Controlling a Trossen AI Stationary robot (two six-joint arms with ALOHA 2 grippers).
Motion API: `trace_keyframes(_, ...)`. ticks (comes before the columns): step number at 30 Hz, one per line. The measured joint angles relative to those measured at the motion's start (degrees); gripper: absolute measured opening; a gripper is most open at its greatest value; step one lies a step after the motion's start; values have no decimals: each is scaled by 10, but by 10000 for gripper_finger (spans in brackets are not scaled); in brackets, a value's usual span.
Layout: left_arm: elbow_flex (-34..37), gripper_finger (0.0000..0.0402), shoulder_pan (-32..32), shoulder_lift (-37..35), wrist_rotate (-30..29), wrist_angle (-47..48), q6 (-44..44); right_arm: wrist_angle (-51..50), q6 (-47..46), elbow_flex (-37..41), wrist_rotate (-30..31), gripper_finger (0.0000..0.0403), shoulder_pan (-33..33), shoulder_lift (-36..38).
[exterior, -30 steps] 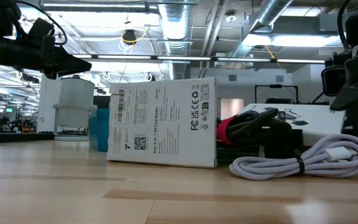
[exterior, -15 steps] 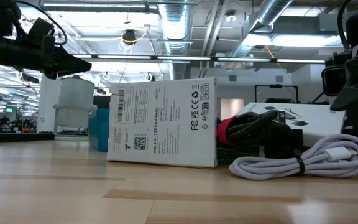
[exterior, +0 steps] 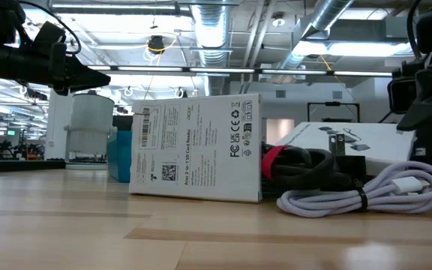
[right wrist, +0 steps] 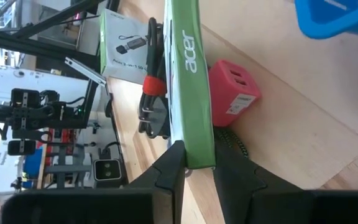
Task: Pick and place items into bin
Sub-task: Put the right card reader box into the yellow bin
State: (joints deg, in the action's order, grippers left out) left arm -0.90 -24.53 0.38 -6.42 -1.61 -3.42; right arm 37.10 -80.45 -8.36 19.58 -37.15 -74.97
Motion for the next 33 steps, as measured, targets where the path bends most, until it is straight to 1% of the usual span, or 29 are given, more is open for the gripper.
trace_keyframes(7,0,119,0,0,0,0,0,-56,5,0,3,66,0,53)
trace_keyframes(16,0,119,0,0,0,0,0,-93,31,0,16,65,3,116)
trace_keyframes(26,0,119,0,0,0,0,0,-101,104,0,17,65,34,181)
trace_keyframes(33,0,119,0,0,0,0,0,-102,181,-3,14,65,74,221)
